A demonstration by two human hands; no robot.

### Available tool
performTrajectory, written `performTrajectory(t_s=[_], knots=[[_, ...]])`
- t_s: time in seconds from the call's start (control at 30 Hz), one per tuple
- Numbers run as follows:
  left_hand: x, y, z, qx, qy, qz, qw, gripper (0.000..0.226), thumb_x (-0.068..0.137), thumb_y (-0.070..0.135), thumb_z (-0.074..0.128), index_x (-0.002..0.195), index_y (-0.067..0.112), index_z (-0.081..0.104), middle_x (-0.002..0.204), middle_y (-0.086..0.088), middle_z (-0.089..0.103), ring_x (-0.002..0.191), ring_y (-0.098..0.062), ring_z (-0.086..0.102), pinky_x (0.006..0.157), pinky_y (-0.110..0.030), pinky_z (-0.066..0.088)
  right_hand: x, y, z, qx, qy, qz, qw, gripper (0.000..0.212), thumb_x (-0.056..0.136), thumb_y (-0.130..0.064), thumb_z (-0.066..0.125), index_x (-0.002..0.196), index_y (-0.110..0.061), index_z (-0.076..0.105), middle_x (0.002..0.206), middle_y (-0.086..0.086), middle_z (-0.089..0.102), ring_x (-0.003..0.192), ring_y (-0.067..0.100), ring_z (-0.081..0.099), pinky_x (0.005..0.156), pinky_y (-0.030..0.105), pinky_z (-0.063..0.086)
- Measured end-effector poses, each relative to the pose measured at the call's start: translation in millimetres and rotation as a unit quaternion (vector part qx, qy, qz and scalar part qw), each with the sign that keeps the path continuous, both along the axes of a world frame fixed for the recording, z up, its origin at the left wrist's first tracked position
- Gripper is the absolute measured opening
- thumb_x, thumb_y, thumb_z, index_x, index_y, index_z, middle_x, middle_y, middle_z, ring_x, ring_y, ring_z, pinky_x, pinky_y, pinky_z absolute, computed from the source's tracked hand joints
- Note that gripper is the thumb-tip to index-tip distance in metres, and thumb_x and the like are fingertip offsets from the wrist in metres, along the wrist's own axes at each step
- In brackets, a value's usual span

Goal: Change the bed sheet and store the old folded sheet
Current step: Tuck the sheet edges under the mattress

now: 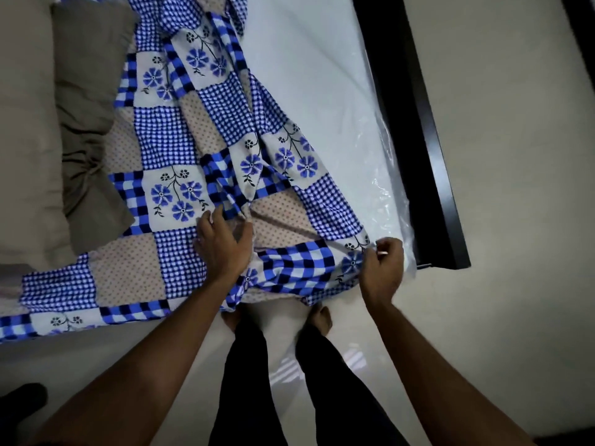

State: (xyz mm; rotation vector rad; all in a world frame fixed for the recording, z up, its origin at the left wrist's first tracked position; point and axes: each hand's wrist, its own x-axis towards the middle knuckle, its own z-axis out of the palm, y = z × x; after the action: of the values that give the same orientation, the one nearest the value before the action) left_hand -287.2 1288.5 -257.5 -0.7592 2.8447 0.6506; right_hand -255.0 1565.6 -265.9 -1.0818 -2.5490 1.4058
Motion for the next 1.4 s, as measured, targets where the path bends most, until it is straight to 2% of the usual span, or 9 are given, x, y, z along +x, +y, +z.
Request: performTrajectory(t_s=[0.1,0.27,0.4,0.53,0.63,0.8,0.93,1.13,1.4], knots=[[1,24,7,-0.046,0.069,-0.165,0.983,0.067,0.087,0.047,0.057,0.142,0.011,0.045,0.149,-0.018,0.039,0.141,-0.038,0.033,0.110,-0.055,0.032,-26,-8,5,-0.004,-0.112,0.116,0.987,0.045,0.086,-0.038,0.069,0.125,-0.027,0.050,0.095,-0.003,0.061,0.085,0.018,0.058,0.080,0.032,0.046],[-7,62,7,-0.002,0.033,-0.367,0.930,0.058,0.088,0.044,0.051,0.141,0.019,0.048,0.151,-0.009,0.043,0.143,-0.032,0.034,0.109,-0.055,0.039,-42,1,3,0.063,-0.087,0.112,0.988,0.017,0.091,-0.025,0.058,0.106,-0.025,0.067,0.092,0.001,0.073,0.084,0.022,0.066,0.072,0.028,0.044],[-21,80,3,0.034,-0.041,-0.333,0.942,0.070,0.090,0.049,0.056,0.151,0.016,0.039,0.157,-0.013,0.036,0.147,-0.034,0.025,0.117,-0.052,0.030,-44,56,-2,-0.026,0.026,-0.091,0.995,0.013,0.085,-0.017,0.063,0.095,-0.017,0.072,0.089,0.002,0.072,0.087,0.023,0.068,0.084,0.039,0.055],[-37,93,5,0.012,-0.076,-0.355,0.932,0.071,0.091,0.046,0.061,0.152,0.018,0.037,0.156,-0.014,0.034,0.147,-0.034,0.025,0.115,-0.053,0.032,-40,112,-6,-0.053,0.043,-0.133,0.989,0.011,0.082,-0.015,0.069,0.091,-0.012,0.072,0.089,0.003,0.072,0.083,0.016,0.065,0.080,0.029,0.054],[-40,107,5,-0.016,-0.101,-0.404,0.909,0.064,0.092,0.042,0.059,0.147,0.014,0.043,0.147,-0.013,0.043,0.137,-0.032,0.035,0.106,-0.048,0.039,-20,138,-13,-0.024,0.007,-0.125,0.992,0.012,0.087,-0.013,0.070,0.095,-0.007,0.074,0.092,0.009,0.073,0.083,0.016,0.064,0.072,0.016,0.047],[-42,136,3,-0.029,-0.146,-0.447,0.882,0.053,0.093,0.042,0.056,0.138,0.015,0.049,0.139,-0.013,0.044,0.127,-0.034,0.041,0.099,-0.046,0.044,10,162,-43,-0.057,-0.079,-0.193,0.976,0.021,0.085,-0.027,0.065,0.093,-0.010,0.075,0.090,0.008,0.075,0.085,0.022,0.068,0.083,0.040,0.054],[-48,165,2,0.041,-0.134,-0.471,0.871,0.039,0.092,0.037,0.060,0.123,0.014,0.059,0.124,-0.009,0.056,0.114,-0.029,0.052,0.091,-0.042,0.048,16,162,-47,-0.004,-0.147,-0.226,0.963,0.019,0.086,-0.025,0.063,0.100,-0.016,0.074,0.103,0.010,0.073,0.099,0.032,0.066,0.084,0.033,0.047],[-58,196,8,0.170,-0.147,-0.414,0.882,0.016,0.093,0.030,0.063,0.104,0.021,0.069,0.080,0.007,0.066,0.073,-0.012,0.062,0.067,-0.030,0.051,-33,135,-30,0.097,-0.025,-0.082,0.992,0.036,0.073,-0.008,0.056,0.101,-0.021,0.073,0.108,0.007,0.062,0.104,0.029,0.057,0.093,0.036,0.044],[-132,186,8,0.181,0.006,-0.271,0.946,0.012,0.094,0.023,0.062,0.102,0.017,0.070,0.086,0.005,0.066,0.074,-0.014,0.060,0.070,-0.031,0.051,-191,77,-28,-0.039,-0.024,0.131,0.990,0.039,0.084,-0.042,0.067,0.118,-0.023,0.066,0.112,0.007,0.065,0.102,0.024,0.063,0.094,0.038,0.049]])
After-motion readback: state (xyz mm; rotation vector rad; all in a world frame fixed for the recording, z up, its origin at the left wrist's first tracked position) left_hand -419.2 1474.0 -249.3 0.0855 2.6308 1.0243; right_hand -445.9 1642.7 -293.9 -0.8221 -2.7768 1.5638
